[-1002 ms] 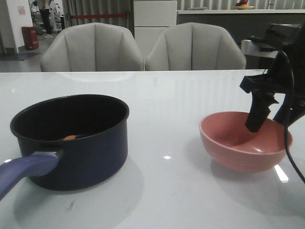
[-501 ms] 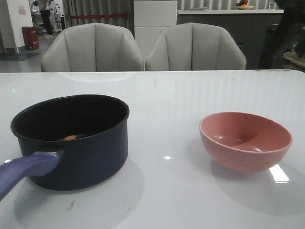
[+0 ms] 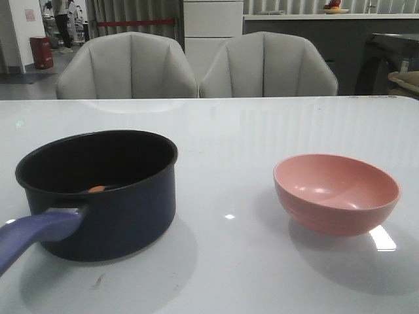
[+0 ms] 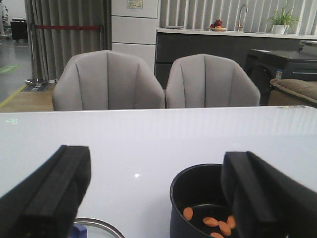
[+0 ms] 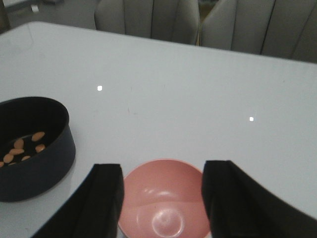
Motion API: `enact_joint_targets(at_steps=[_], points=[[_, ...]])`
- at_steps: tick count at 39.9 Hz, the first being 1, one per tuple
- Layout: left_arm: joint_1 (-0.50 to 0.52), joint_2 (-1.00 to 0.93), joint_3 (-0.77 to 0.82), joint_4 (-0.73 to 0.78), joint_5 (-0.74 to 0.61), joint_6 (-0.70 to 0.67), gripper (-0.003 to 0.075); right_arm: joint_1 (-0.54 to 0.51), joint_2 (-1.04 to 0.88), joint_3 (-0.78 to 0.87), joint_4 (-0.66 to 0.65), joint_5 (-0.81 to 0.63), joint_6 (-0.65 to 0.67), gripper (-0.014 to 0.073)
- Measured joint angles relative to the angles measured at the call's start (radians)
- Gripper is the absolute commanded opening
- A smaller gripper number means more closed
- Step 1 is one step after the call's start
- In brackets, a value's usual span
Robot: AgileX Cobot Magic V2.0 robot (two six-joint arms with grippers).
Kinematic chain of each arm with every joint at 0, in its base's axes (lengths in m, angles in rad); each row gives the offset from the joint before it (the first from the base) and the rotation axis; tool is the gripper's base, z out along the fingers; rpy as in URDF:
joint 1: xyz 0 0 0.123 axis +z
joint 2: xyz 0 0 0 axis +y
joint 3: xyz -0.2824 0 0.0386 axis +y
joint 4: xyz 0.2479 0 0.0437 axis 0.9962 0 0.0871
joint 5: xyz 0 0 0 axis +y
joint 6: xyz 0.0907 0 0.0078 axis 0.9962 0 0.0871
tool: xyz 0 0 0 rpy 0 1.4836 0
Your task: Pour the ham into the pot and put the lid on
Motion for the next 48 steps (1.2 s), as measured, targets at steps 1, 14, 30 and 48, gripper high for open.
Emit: enact_joint_targets(at_steps=[1,14,30,48], points=[[0.000,0.000,0.000,0.000,0.000,0.000,0.0594,0.003,-0.031,0.021,0.000,-0.012,0.000,0.0441],[0.000,0.000,0.000,0.000,0.002,0.000,0.0594,0.012,-0.190,0.137,0.005,-0.014,-0.005,0.0148],[0.000,0.003,0.000,-0.005,0.045,0.000,0.0594,0.012,-0.190,0.141,0.006,-0.009,-0.006,0.0148],[0.128,0.366,-0.254,-0.001,0.286,-0.039,0.0672,0.012,-0.190,0.141,0.006,-0.009,-0.006,0.0148]])
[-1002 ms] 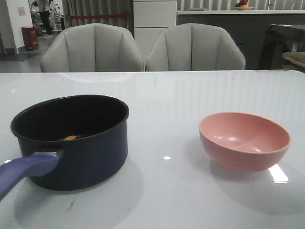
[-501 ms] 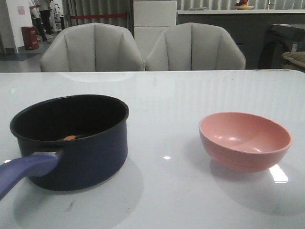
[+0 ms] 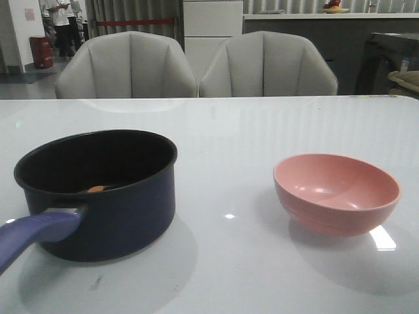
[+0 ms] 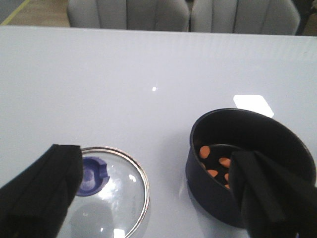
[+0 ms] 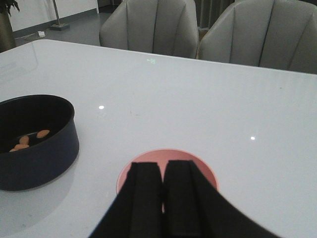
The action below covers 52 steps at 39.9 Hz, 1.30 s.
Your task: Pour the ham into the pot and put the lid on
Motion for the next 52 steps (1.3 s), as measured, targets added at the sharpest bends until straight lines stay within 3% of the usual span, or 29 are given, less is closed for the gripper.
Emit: enact_joint_targets(at_steps=[13,21,30,52], points=[[0.190,0.406,-0.217,-0.024,0.176,-0.084,0.0671,0.000,0.000,0.000,0.000,0.000,0.000,0.0148],[0.201,0.728,-0.361,-0.031,0.336,-0.086,0.0671,0.000,0.000,0.000,0.000,0.000,0.000,0.0148],[0.201,0.984,-0.497,-0.031,0.360,-0.082,0.0671,0.000,0.000,0.000,0.000,0.000,0.000,0.0148],[0.201,1.283,-0.657,0.048,0.415,-0.062,0.0671,0.000,0.000,0.000,0.000,0.000,0.000,0.0148]])
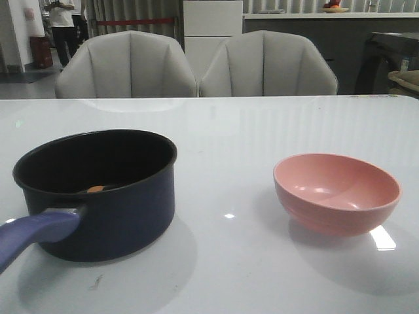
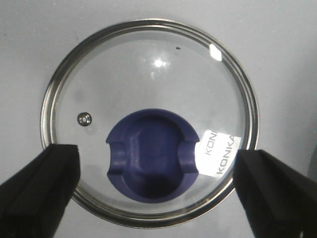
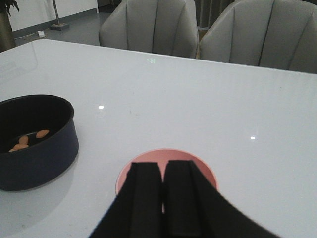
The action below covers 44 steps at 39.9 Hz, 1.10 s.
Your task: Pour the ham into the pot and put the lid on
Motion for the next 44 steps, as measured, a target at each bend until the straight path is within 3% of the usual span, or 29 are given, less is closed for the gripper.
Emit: enact_joint_targets(at_steps=[10,17,24,37,41,44], points=[[0.000,0.086,0.000,0.006,0.000,0.022,0.0651,0.000,0.000,0.000,0.000,0.000,0.000,0.0148],[0.000,0.122,-0.005,0.013,-0.010,0.024,0.0585,0.000,0.000,0.000,0.000,0.000,0.000,0.0148],[0.000,0.157,-0.009,0.013,-0.009,0.026,0.0476,0.000,0.000,0.000,0.000,0.000,0.000,0.0148],[0.000,0.168,-0.041,0.008,0.005,0.034,0.0178,0.000,0.000,0.000,0.000,0.000,0.000,0.0148],[0.000,0.169,-0.060,0.006,0.029,0.042,0.0114,0.000,0.000,0.000,0.000,0.000,0.000,0.0148],[0.000,0.173,-0.076,0.014,0.055,0.046,0.0114,0.000,0.000,0.000,0.000,0.000,0.000,0.0148]])
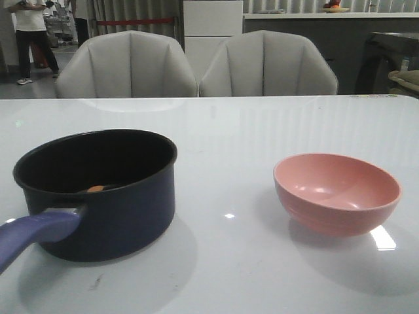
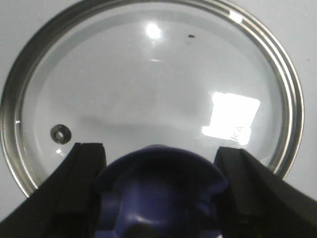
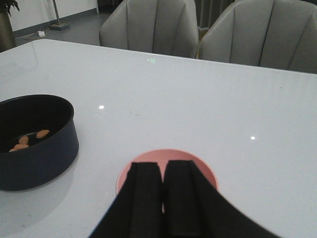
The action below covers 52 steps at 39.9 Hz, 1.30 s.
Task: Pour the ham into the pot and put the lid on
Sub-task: 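Bring the held glass lid over the saucepan with the left gripper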
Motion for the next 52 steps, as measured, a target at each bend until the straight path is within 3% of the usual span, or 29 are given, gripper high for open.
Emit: enact_joint_targets(at_steps=[18,35,52], points=[[-0.035,-0.109,-0.096,0.011,0.079,0.037,0.0113,0.000,0.000,0.000,0.000,0.000,0.000,0.0148],[-0.357,-0.159,-0.355,0.009,0.212,0.084,0.0114,0.000,0.000,0.000,0.000,0.000,0.000,0.0148],[-0.588,-0.029,-0.370,0.000,0.215,0.084,0.0114,0.000,0.000,0.000,0.000,0.000,0.000,0.0148]])
